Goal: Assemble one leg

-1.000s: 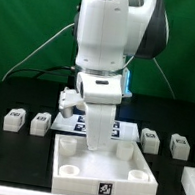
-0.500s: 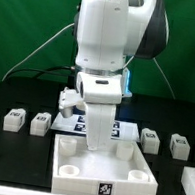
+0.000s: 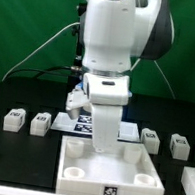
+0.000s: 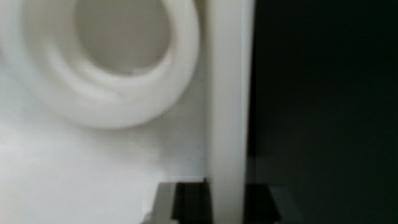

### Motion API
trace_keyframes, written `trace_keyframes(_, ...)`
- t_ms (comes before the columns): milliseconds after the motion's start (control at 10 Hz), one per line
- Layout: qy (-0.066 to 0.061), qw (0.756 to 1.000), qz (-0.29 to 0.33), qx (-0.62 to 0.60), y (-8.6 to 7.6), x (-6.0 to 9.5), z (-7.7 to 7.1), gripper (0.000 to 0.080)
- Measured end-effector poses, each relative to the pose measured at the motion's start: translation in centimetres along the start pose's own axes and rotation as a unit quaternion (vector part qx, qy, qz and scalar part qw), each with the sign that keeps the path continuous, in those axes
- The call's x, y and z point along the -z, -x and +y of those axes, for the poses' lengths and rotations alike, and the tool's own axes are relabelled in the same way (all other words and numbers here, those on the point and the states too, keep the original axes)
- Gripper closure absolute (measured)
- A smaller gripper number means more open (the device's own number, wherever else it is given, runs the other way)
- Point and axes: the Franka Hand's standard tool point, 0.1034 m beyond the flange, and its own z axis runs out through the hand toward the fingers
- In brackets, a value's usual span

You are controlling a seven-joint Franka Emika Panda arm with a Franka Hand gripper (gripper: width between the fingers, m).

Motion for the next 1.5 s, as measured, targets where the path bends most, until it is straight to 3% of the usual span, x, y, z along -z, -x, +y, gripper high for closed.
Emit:
trace_keyframes(200, 0.0, 1.0, 0.007, -0.026, -2.4, 0.3, 3.0, 0.0738)
trace_keyframes(500, -0.044, 0.998, 0.006, -0.049, -5.0, 0.5, 3.9, 0.0737)
trace_keyframes(700, -0.074, 0.996, -0.004, -0.048, -5.1, 0.5, 3.9, 0.0735)
trace_keyframes(900, -0.066, 0.997, -0.007, -0.044, -5.0, 0.2, 3.9, 0.0727)
trace_keyframes(1100, -0.066, 0.997, -0.007, -0.044, -5.0, 0.1, 3.9, 0.0725)
trace_keyframes(1300, -0.067, 0.997, -0.007, -0.044, -4.9, 0.1, 3.9, 0.0413)
trace_keyframes(1400, -0.067, 0.997, -0.007, -0.045, -4.9, 0.1, 3.8, 0.0413)
trace_keyframes(1500, -0.067, 0.997, -0.007, -0.045, -4.9, 0.0, 3.8, 0.0235)
